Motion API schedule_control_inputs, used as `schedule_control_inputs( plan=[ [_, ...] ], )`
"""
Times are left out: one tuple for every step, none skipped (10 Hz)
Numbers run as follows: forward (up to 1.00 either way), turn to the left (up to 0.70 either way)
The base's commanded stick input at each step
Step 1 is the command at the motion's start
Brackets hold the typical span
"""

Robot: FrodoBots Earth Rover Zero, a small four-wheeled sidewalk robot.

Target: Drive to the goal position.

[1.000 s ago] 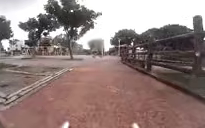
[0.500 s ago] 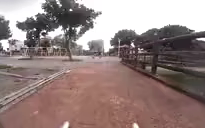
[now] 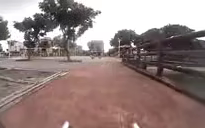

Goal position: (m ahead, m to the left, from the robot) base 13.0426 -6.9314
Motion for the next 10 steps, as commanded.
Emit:
schedule_control_inputs(
  plan=[
    [0.70, 0.00],
    [0.70, 0.00],
    [0.70, 0.00],
    [0.70, 0.00],
    [0.70, 0.00],
    [0.70, 0.00],
    [0.70, 0.00],
    [0.70, 0.00],
    [0.70, 0.00],
    [0.70, 0.00]
  ],
)
